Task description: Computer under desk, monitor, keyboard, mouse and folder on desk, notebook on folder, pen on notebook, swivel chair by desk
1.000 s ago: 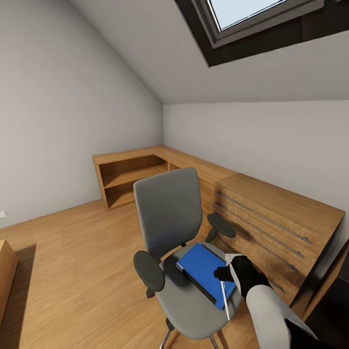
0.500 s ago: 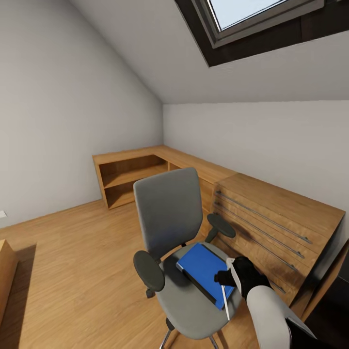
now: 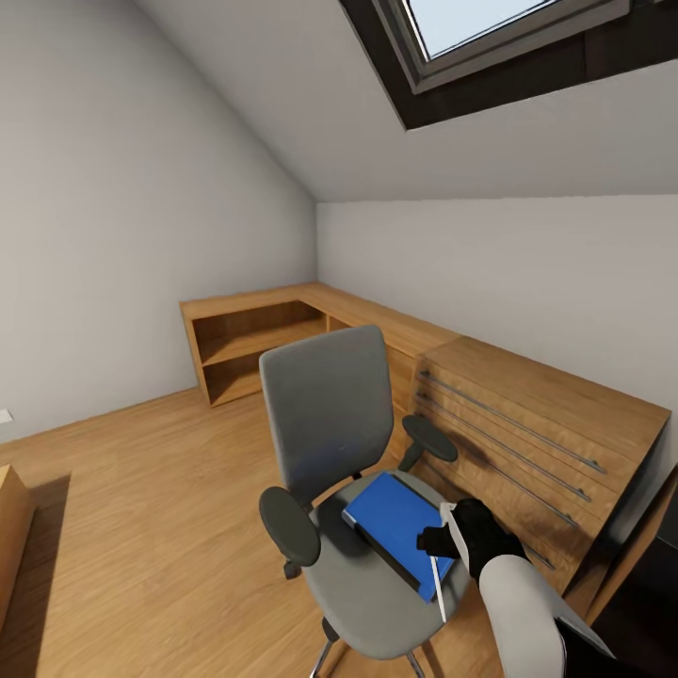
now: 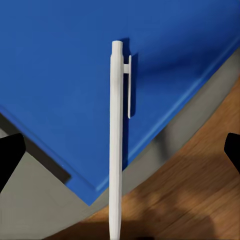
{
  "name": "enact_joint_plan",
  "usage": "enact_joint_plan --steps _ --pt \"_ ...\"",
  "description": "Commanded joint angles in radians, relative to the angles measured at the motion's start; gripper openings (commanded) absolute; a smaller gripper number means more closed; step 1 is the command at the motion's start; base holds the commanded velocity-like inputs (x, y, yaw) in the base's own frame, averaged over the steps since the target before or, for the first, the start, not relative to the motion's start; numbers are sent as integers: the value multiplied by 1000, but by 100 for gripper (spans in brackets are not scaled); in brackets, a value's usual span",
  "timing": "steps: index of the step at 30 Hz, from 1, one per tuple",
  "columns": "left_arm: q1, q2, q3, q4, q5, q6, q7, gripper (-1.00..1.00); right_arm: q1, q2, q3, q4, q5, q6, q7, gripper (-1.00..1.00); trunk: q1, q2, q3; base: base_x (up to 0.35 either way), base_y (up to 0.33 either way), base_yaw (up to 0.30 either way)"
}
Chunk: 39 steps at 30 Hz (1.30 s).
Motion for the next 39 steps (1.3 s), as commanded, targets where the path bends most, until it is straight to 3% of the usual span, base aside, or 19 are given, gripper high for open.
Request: enact_joint_plan --steps 1,39 --pt "-1 0 2 0 9 -2 -6 100 -1 1 -7 -3 11 4 8 100 0 -1 -1 0 0 0" --pt "0 0 2 1 9 -2 -5 100 0 1 -7 -4 11 9 8 100 0 -1 -1 0 0 0"
